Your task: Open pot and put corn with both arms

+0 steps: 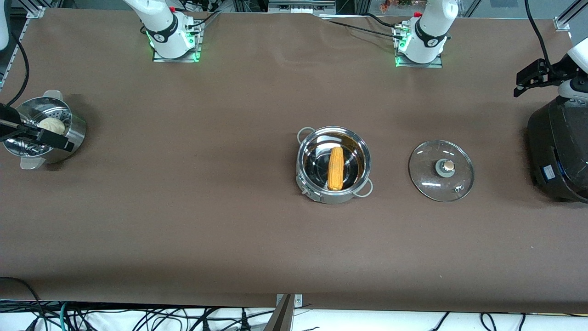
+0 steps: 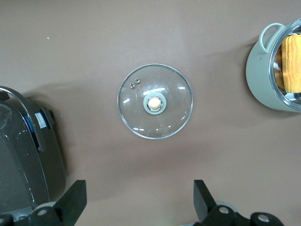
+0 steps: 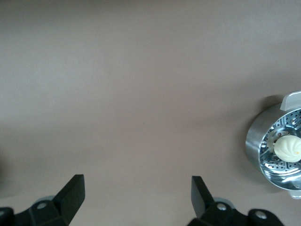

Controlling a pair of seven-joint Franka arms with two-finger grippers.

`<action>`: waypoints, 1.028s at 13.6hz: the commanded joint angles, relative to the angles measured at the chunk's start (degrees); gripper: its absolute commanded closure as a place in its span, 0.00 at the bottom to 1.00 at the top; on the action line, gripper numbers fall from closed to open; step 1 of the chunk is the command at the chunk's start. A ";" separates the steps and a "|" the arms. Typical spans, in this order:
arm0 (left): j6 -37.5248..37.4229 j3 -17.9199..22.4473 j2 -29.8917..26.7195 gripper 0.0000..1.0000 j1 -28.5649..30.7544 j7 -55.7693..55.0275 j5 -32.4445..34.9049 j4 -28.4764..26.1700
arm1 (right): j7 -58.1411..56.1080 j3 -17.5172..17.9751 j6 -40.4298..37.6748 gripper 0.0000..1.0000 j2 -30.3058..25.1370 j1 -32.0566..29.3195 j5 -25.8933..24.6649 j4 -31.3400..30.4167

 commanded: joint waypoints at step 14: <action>-1.23 -0.40 0.70 0.00 0.07 -0.50 1.47 1.68 | -9.51 -9.08 4.52 0.00 -7.78 7.86 -2.45 -13.62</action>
